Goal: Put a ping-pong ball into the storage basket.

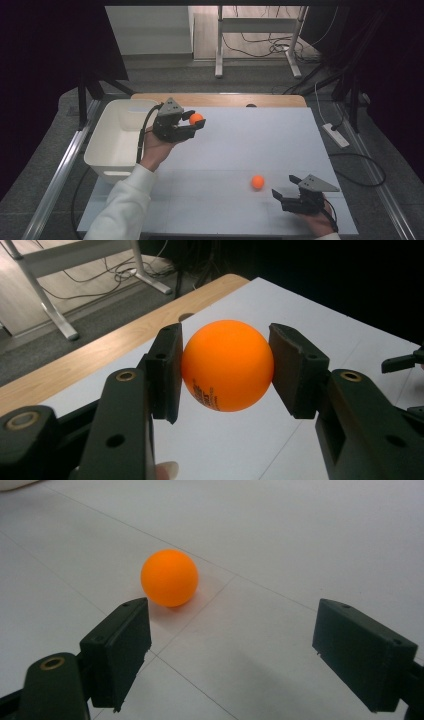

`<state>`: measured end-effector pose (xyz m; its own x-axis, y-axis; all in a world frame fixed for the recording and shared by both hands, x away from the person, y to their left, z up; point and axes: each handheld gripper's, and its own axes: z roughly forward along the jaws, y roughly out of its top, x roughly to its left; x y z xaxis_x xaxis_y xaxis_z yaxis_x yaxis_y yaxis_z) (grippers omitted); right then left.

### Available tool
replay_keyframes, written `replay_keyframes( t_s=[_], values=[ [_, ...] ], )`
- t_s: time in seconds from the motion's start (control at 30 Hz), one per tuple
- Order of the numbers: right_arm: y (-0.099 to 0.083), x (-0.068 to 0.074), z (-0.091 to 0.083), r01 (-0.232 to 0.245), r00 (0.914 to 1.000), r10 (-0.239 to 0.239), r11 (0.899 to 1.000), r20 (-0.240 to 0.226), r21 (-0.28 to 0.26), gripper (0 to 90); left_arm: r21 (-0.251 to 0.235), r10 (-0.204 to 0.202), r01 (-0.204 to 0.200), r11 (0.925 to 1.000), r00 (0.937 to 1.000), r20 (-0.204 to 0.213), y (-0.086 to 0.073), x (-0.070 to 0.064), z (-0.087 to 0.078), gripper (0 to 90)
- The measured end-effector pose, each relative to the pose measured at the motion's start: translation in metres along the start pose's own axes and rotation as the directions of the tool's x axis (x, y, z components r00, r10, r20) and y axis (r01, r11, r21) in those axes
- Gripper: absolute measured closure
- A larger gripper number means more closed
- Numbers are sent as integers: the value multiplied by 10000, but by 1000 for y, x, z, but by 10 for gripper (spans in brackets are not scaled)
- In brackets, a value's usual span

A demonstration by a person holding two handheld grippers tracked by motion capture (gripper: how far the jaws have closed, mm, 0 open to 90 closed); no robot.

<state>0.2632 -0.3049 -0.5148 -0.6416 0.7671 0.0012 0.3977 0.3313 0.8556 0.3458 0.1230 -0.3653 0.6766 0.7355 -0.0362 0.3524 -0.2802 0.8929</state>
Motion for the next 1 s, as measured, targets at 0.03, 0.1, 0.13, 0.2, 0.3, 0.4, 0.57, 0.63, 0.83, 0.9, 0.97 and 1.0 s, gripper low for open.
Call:
replay_keyframes(
  t_s=[0.03, 0.1, 0.13, 0.2, 0.3, 0.4, 0.57, 0.63, 0.83, 0.9, 0.97, 1.0],
  values=[
    [0, 0, 0, 6, 10000, -6, 10000, 7, -7, 157, -45, -4, 4, 10000, 10000, -38, 1, 1, -2, 505],
    [0, 0, 0, 9, 10000, -9, 10000, 10, 10, 158, -99, -21, 21, 9999, 10000, -70, 1, 2, -4, 505],
    [0, 0, 0, 10, 10000, -10, 10000, 7, 18, 158, -99, -15, 14, 10000, 9999, -100, 1, 3, -6, 505],
    [0, 0, 0, 30, 10000, -30, 10000, 29, 43, 157, -117, -22, 20, 9999, 9999, -116, 1, 3, -6, 505],
    [0, 1, 1, 39, 10000, -39, 10000, 34, 43, 157, -126, -42, 39, 9999, 9998, -208, 1, 6, -8, 505],
    [0, 1, 0, 29, 10000, -29, 10000, 37, 29, 158, -204, -141, 133, 9997, 9992, -377, 1, 10, -12, 505],
    [0, 1, 0, 41, 10000, -41, 10000, 43, 30, 158, -340, -87, 66, 9994, 9981, -613, 0, 14, -17, 505],
    [0, 1, 0, 34, 10000, -34, 10000, 44, 26, 158, -342, -62, 37, 9994, 9973, -733, 1, 17, -18, 505],
    [0, 1, 0, 40, 10000, -40, 10000, 55, 44, 157, -343, -244, 212, 9992, 9952, -952, 0, 25, -22, 505],
    [0, 1, 0, 35, 10000, -35, 10000, 45, 41, 158, -347, -276, 241, 9991, 9941, -1049, 0, 28, -23, 506],
    [0, 1, 0, 46, 10000, -46, 10000, 69, 57, 158, -361, -312, 272, 9990, 9928, -1159, -1, 31, -25, 505],
    [0, 1, 0, 58, 10000, -58, 10000, 45, 32, 158, -382, -370, 326, 9987, 9918, -1227, -2, 33, -25, 505]
  ],
)
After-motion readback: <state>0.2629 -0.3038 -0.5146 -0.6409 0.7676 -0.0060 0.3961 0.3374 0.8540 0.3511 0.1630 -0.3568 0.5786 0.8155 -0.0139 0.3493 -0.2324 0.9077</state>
